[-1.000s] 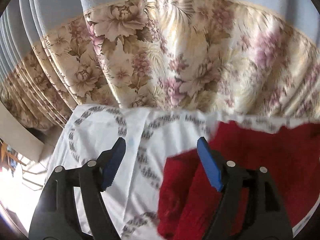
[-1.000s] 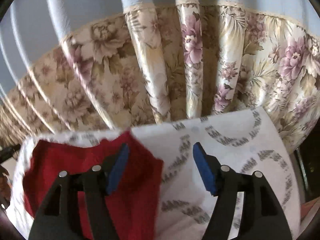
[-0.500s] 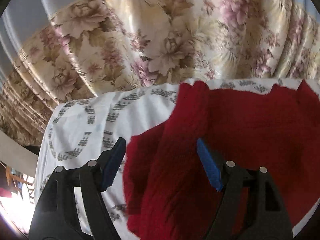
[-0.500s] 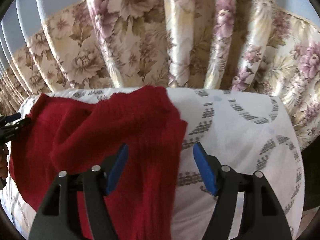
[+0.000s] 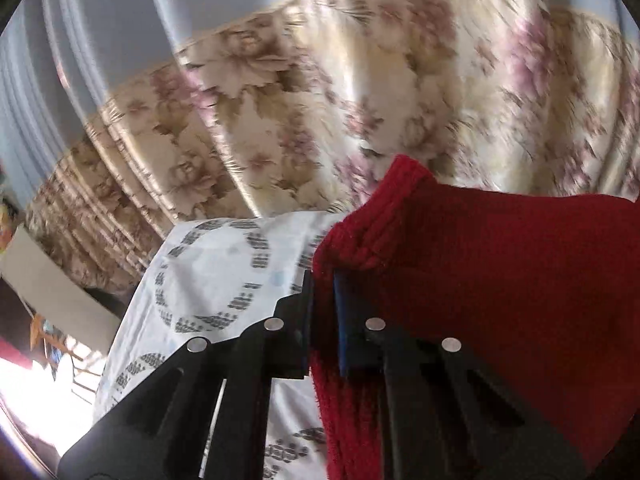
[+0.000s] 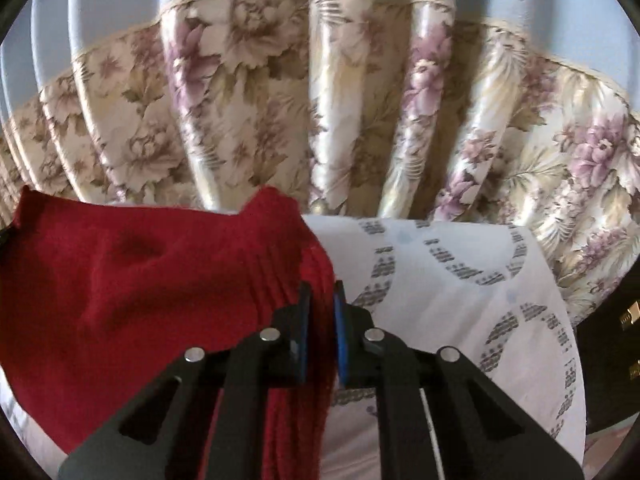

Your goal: Fold small clothes

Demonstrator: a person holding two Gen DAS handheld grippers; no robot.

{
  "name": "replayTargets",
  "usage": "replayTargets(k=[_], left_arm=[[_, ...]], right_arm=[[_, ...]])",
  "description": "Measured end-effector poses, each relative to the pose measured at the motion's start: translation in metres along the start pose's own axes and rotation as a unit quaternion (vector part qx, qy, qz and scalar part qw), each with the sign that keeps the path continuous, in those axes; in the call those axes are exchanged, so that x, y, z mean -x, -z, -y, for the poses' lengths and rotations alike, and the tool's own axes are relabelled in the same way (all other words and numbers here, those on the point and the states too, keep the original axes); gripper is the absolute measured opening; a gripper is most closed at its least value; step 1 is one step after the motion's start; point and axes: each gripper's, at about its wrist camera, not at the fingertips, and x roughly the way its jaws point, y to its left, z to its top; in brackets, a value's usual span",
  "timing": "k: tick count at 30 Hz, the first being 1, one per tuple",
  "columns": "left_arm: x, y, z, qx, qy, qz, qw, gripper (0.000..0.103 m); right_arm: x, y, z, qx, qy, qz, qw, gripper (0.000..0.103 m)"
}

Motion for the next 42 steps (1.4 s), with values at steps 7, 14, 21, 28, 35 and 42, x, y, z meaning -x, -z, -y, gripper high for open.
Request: replayTargets(k=[7, 14, 21, 28, 35, 42], left_arm=[[-0.054, 0.021, 0.015, -0.043, -0.019, -0.064, 0.9968, 0.011], [-0.009, 0.02, -0.009, -0.033, 0.0, -0.03, 0.999, 0.075], [0.077, 0.1, -0.055, 0.005, 0.055, -0.006, 0.9985, 0.076], [0.085, 0.159, -0.031, 0.025, 0.09, -0.042, 0.9947, 0.076], [0.079, 0.162, -0.012, 0.031, 0.093, -0.055, 0.9936, 0.078], [0.077, 0.157, 0.001, 0.014, 0.091, -0.048, 0.9945, 0.076]], right_arm=[[-0.043, 0.015, -0.002, 0.008, 0.029, -0.046, 0.998, 0.016], [0.016, 0.028, 0.021, -0.039, -0.022, -0.009, 0.999, 0.054], [0.093, 0.112, 0.012, -0.005, -0.067, -0.004, 0.998, 0.054], [0.093, 0.149, -0.015, 0.02, -0.049, -0.011, 0.999, 0.053], [0.072, 0.145, -0.016, -0.011, -0.056, -0.032, 0.998, 0.039], [0.087, 0.138, -0.014, -0.001, -0.041, -0.013, 0.999, 0.016]])
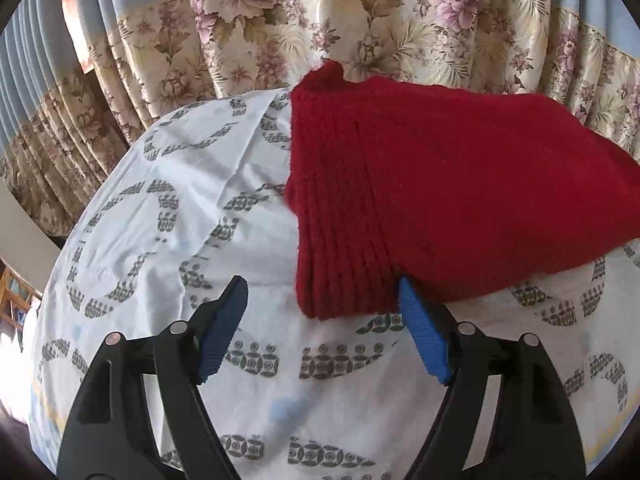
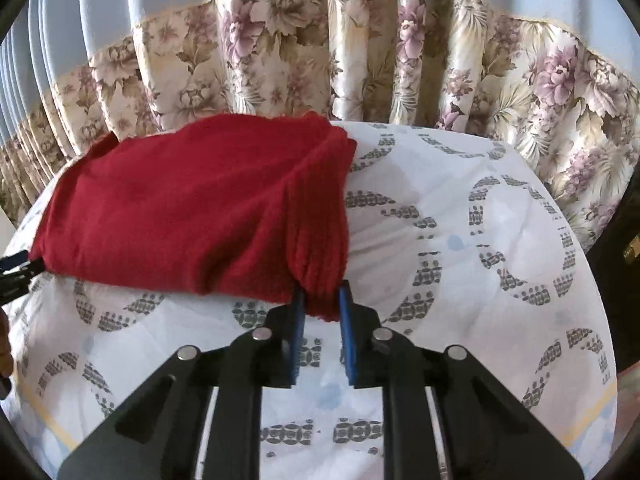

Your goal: Fold small clothes

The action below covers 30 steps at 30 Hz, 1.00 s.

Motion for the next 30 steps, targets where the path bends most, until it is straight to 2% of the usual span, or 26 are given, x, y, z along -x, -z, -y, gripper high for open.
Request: replayTargets(k=[1, 3, 5, 9, 14, 21, 24, 28, 30], left_arm=[[-0.001, -0.001, 0.0, -0.001, 0.006, 0.0, 1.0, 0.071], [-0.001, -0.002, 0.001, -0.001, 0.027, 0.002, 0.9996, 0.051], [-0.001, -0.004, 0.004, -0.005, 0.044, 0.006, 0.999, 0.036], [0.003, -0.006, 0.004, 0.001, 0.055, 0.02, 0.9983, 0.016], [0.016, -0.009, 0.003, -0.017, 0.044, 0.045, 0.9979, 0.011], [0.039, -0.027, -0.018, -0.042, 0.014, 0.076, 0.9961, 0.011], [0.028, -0.03, -0.024, -0.054, -0.005, 0.07, 0.9961, 0.011], [0.007, -0.011, -0.017, -0.068, -0.011, 0.036, 0.997, 0.012], [0.003, -0.001, -0.015, -0.074, -0.011, 0.028, 0.9968, 0.021]], right_arm=[[0.001, -0.001, -0.001, 0.004, 0.002, 0.001, 1.0, 0.016], [0.001, -0.001, -0.003, 0.01, 0.005, 0.001, 1.0, 0.016], [0.001, 0.0, -0.003, 0.008, 0.004, 0.001, 1.0, 0.016], [0.001, 0.0, -0.002, 0.006, 0.004, 0.002, 1.0, 0.016], [0.005, -0.001, 0.0, 0.005, 0.008, 0.011, 1.0, 0.016], [0.019, -0.013, 0.011, 0.021, 0.045, 0.033, 0.998, 0.013], [0.01, -0.014, 0.015, 0.028, 0.047, 0.02, 0.998, 0.013], [-0.005, 0.003, 0.015, 0.03, 0.038, -0.009, 0.999, 0.014], [-0.01, 0.009, 0.017, 0.025, 0.024, -0.025, 0.999, 0.017]])
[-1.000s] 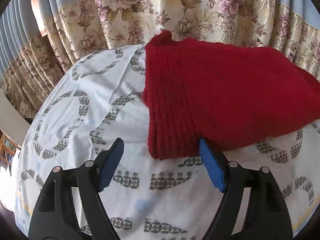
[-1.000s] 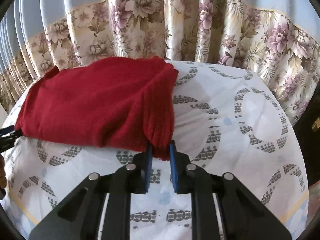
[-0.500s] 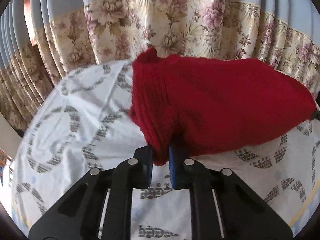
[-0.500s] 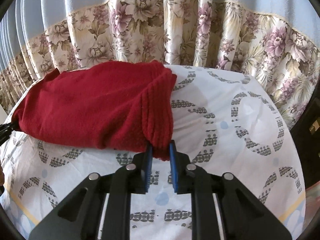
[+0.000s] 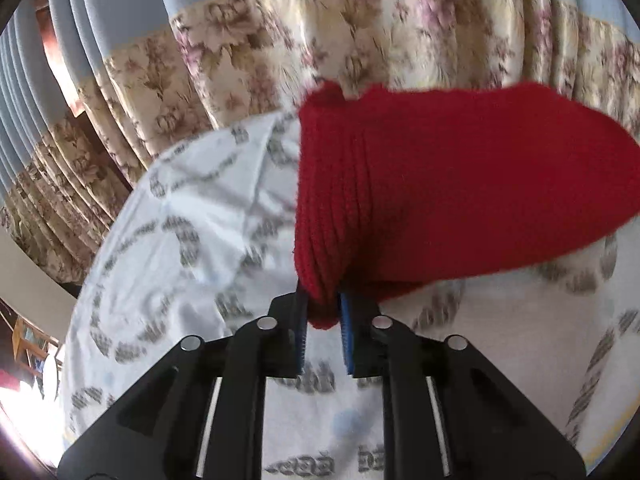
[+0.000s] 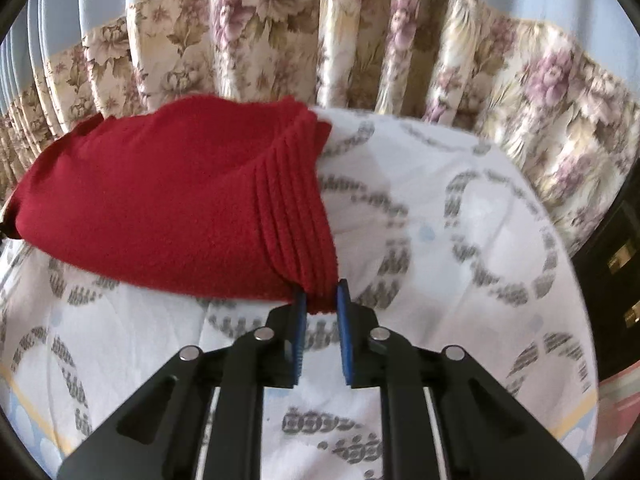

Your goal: Fold small clothes

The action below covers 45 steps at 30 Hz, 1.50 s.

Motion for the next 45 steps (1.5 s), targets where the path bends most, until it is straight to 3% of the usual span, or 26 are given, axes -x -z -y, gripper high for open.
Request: replayTargets(k=[1, 2, 3, 4, 5, 10, 15, 21, 24, 30, 35, 39, 41, 42, 45], left_arm=[[0.002, 0.003, 0.001, -0.004, 0.0, 0.0, 1.0, 0.026], [0.004, 0.005, 0.0, -0.005, -0.004, 0.001, 1.0, 0.041], [0.011, 0.005, -0.003, -0.005, -0.015, 0.006, 0.9999, 0.052], [0.019, 0.005, -0.008, -0.006, -0.022, 0.012, 0.9997, 0.069], [0.028, 0.004, -0.015, -0.002, -0.025, 0.022, 0.9994, 0.075], [0.058, -0.02, -0.045, 0.048, -0.006, 0.048, 0.9977, 0.084], [0.058, -0.073, -0.021, 0.058, -0.007, 0.077, 0.9954, 0.095], [0.018, -0.128, 0.04, 0.059, 0.015, 0.05, 0.9969, 0.099], [-0.005, -0.136, 0.066, 0.054, 0.023, 0.037, 0.9976, 0.099], [-0.047, -0.125, 0.081, 0.071, 0.039, -0.003, 0.9967, 0.099], [-0.068, -0.107, 0.081, 0.078, 0.032, 0.003, 0.9964, 0.1], [-0.068, -0.103, 0.085, 0.064, 0.025, 0.014, 0.9975, 0.1], [-0.069, -0.105, 0.086, 0.062, 0.024, 0.011, 0.9977, 0.1], [-0.069, -0.105, 0.087, 0.061, 0.022, 0.009, 0.9979, 0.1], [-0.069, -0.105, 0.088, 0.053, 0.024, 0.008, 0.9983, 0.1]], right_arm=[[0.001, 0.002, 0.001, -0.003, -0.004, -0.001, 1.0, 0.021], [0.005, 0.002, 0.005, -0.008, -0.009, 0.002, 1.0, 0.026], [0.011, 0.002, 0.008, -0.011, -0.016, 0.004, 1.0, 0.042], [0.019, 0.002, 0.012, -0.013, -0.024, 0.012, 1.0, 0.055], [0.03, 0.001, 0.017, -0.016, -0.026, 0.03, 0.999, 0.059], [0.048, -0.018, 0.036, -0.029, -0.014, 0.066, 0.997, 0.061], [0.025, -0.059, 0.035, -0.05, -0.043, 0.056, 0.996, 0.064], [-0.018, -0.097, 0.01, -0.056, -0.055, 0.035, 0.996, 0.064], [-0.042, -0.105, 0.005, -0.063, -0.058, 0.012, 0.996, 0.064], [-0.083, -0.103, 0.003, -0.075, -0.051, -0.029, 0.995, 0.067], [-0.093, -0.097, 0.014, -0.108, -0.071, -0.024, 0.991, 0.078], [-0.096, -0.098, 0.012, -0.096, -0.074, -0.023, 0.992, 0.078], [-0.095, -0.098, 0.008, -0.09, -0.089, -0.022, 0.992, 0.064], [-0.094, -0.099, 0.006, -0.087, -0.099, -0.022, 0.991, 0.052], [-0.09, -0.099, -0.001, -0.074, -0.104, -0.017, 0.992, 0.039]])
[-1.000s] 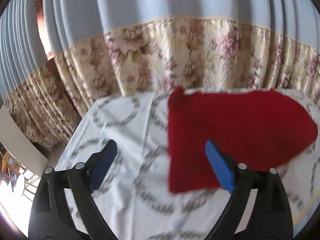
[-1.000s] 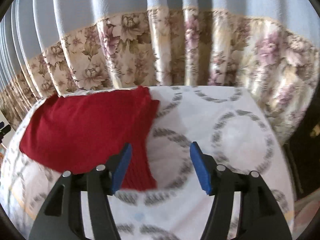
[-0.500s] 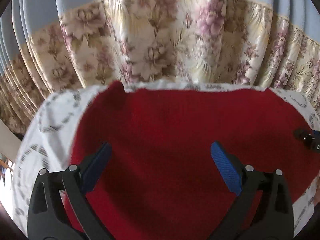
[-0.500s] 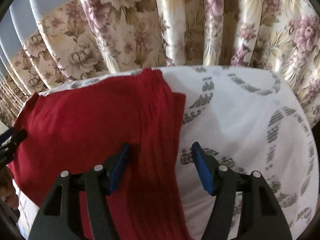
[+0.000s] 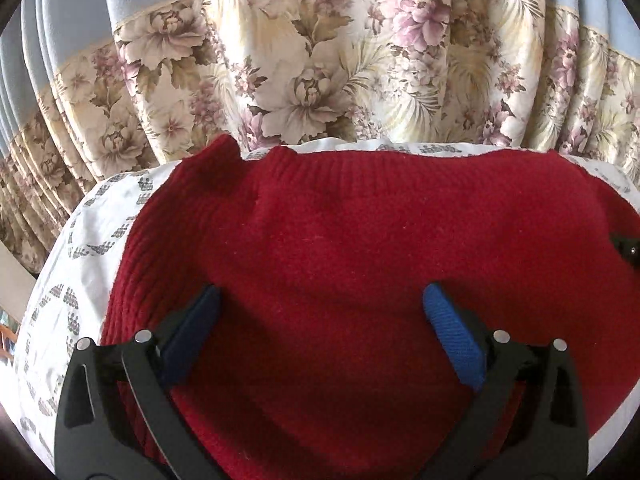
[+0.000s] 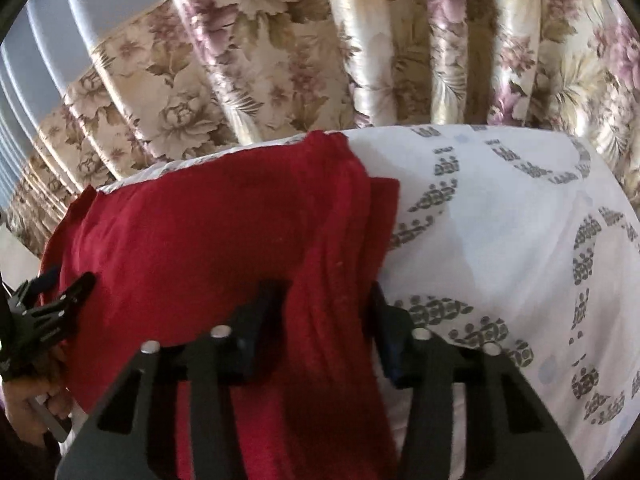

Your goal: Fold small clothes

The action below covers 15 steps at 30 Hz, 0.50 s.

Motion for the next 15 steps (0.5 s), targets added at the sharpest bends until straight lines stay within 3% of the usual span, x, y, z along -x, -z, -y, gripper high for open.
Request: replayTargets(k=[8, 15], left_arm=[[0.022, -0.007, 0.006, 0.024, 0.06, 0.012, 0.9978, 0.1], [0.024, -0.015, 0.045, -0.009, 0.046, 0.016, 0.9988, 0.1]], right_arm=[[0.005, 0.004, -0.004, -0.013, -0.005, 0.026, 1.0, 0.024], [0.021, -0.002, -0.006, -0.022, -0.022, 0.046, 0.998, 0.022]])
